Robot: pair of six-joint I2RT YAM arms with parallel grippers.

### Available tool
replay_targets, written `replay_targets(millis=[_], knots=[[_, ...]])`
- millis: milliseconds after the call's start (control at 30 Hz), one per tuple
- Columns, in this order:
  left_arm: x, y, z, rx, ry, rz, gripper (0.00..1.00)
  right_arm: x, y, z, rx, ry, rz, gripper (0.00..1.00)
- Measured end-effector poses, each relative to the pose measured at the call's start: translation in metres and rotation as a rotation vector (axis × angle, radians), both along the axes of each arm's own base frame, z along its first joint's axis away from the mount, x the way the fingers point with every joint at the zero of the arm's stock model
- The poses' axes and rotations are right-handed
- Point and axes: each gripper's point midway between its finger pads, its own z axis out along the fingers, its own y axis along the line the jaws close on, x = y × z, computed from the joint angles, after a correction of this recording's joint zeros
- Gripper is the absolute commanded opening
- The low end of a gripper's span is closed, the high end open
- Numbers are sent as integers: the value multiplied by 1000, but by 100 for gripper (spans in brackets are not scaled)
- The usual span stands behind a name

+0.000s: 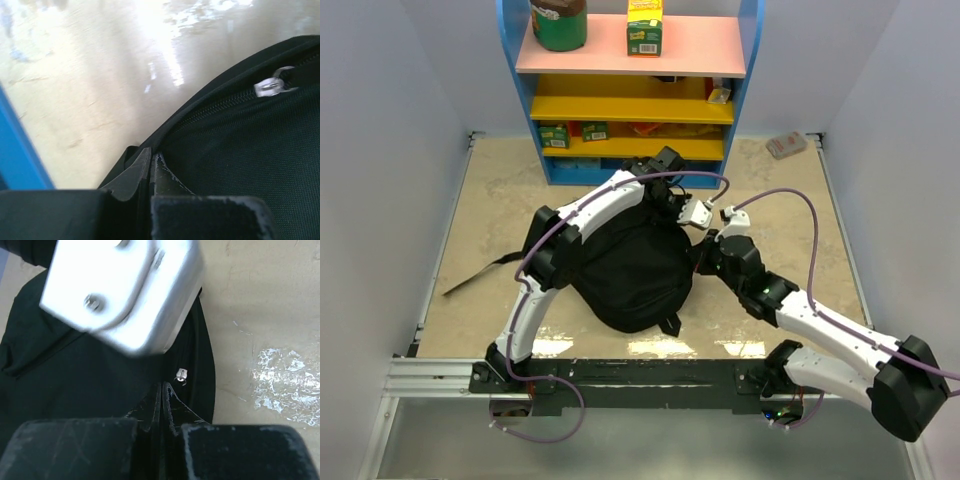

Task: Pack the student bag
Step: Zip the student bag at the center of the board.

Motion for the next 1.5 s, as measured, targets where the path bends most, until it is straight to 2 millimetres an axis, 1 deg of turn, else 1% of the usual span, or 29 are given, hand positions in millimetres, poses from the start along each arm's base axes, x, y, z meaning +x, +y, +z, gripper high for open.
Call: replay_targets(millis=[100,233,333,467,567,600,633,700,800,867,900,933,967,1033,1100,1167,1200,1267,1333,1400,1467,1500], knots=[[12,-1,2,-1,-25,78,0,-2,-2,2,4,2,-3,0],[24,0,2,-4,-23,192,0,-6,-4,-3,-4,26,-8,0],[30,4,-5,-5,-1,282,0,-7,-7,-7,-14,42,-19,0],[36,17,-16,2,28,407,0,-10,-8,-10,-24,62,-26,0],[47,33,-18,7,26,542,0,-10,-3,-8,-25,69,-19,0],[51,38,-17,7,24,562,0,-10,-1,-7,-25,70,-16,0],[58,44,-15,3,11,605,0,-9,1,-6,-27,74,-14,0],[69,63,-11,2,-13,687,0,-5,7,-3,-30,77,-9,0],[72,92,-1,-7,-22,777,0,6,17,1,-33,79,-16,0],[67,110,10,-11,-32,822,26,11,23,2,-39,86,-14,0],[64,116,18,-15,-37,836,43,14,26,2,-42,90,-12,0],[61,122,26,-20,-35,853,69,17,30,2,-45,92,-10,0],[56,127,36,-28,-29,862,77,20,33,2,-49,94,-10,0],[46,129,59,-66,-21,861,88,26,39,5,-55,93,-7,0],[35,125,80,-113,-15,832,89,30,40,8,-64,86,-10,0],[25,116,102,-171,-11,787,90,35,42,14,-71,72,-13,0],[20,111,110,-194,-12,756,91,38,42,18,-73,62,-17,0],[12,100,120,-230,-17,685,91,42,43,23,-79,46,-24,0],[6,87,118,-254,-19,614,92,45,42,25,-90,37,-27,0],[2,77,108,-250,-15,557,92,48,39,26,-103,31,-39,0],[5,66,96,-240,-11,523,91,50,35,25,-112,28,-46,0],[11,61,88,-229,-8,511,92,52,33,26,-116,26,-51,0]])
